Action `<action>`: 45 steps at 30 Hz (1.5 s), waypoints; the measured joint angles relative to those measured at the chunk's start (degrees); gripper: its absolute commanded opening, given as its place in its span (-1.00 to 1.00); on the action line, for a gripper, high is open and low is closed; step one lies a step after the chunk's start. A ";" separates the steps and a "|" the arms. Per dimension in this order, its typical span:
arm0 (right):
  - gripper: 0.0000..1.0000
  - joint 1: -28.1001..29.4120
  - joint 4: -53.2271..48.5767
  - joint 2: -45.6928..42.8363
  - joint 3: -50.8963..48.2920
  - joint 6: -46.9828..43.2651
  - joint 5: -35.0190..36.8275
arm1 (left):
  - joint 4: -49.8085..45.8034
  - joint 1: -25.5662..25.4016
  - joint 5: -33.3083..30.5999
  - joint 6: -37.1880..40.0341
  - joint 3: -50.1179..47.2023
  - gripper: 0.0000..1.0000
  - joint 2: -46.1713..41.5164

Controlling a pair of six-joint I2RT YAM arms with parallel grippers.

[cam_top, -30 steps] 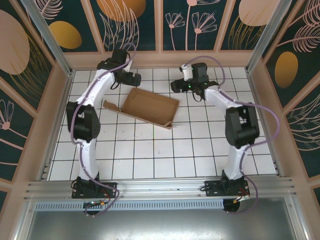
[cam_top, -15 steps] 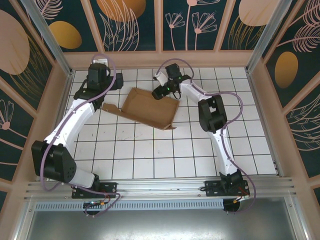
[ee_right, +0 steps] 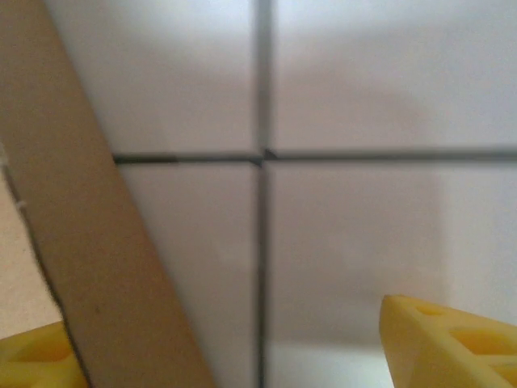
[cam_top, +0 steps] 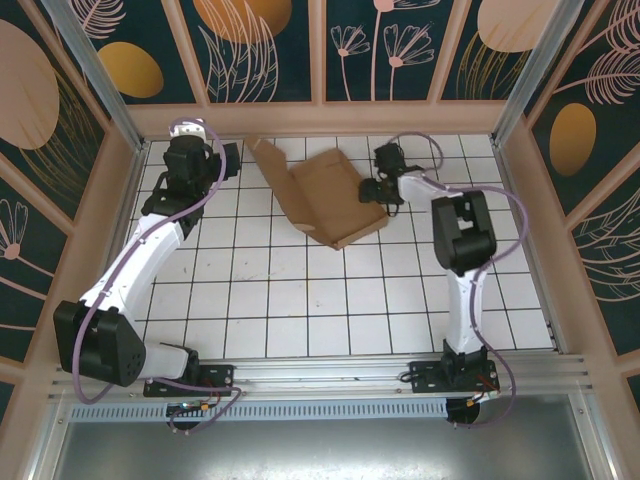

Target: Fold the paper box

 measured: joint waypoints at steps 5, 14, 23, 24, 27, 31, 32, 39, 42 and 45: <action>0.41 -0.50 5.88 -12.79 -13.09 2.29 -1.20 | 2.67 0.00 1.25 0.00 -1.05 0.97 0.07; 0.29 -6.73 15.91 -27.36 -27.04 7.21 -2.47 | 6.05 0.00 7.32 0.00 -4.46 0.97 0.17; 0.06 -5.31 14.84 -27.50 -35.10 8.90 -1.11 | 7.17 0.00 9.38 -0.02 -4.76 0.97 0.42; 0.05 -3.65 14.86 -27.50 -35.39 8.94 -1.09 | 7.17 0.00 9.55 -0.04 -4.79 0.97 0.50; 0.05 1.84 14.97 -27.50 -35.56 9.31 -0.70 | 7.34 0.00 9.99 -0.48 -4.94 0.97 0.83; 0.08 9.73 15.50 -26.08 -34.73 10.51 0.11 | 7.98 0.00 8.96 -2.32 -5.73 0.97 0.90; 0.11 11.17 15.58 -25.35 -34.14 10.67 0.37 | 8.09 0.00 8.57 -2.86 -5.90 0.98 0.90; 0.33 22.12 17.35 -18.29 -26.47 8.76 0.55 | 7.37 0.00 3.37 -7.61 -6.47 0.98 1.70; 0.47 24.79 20.28 -18.45 -26.14 5.88 0.00 | 6.82 0.00 1.31 -10.32 -8.57 0.98 1.42; 0.61 24.74 24.15 -20.48 -28.46 3.32 -0.50 | 4.17 0.04 1.99 -12.13 -10.21 0.97 0.79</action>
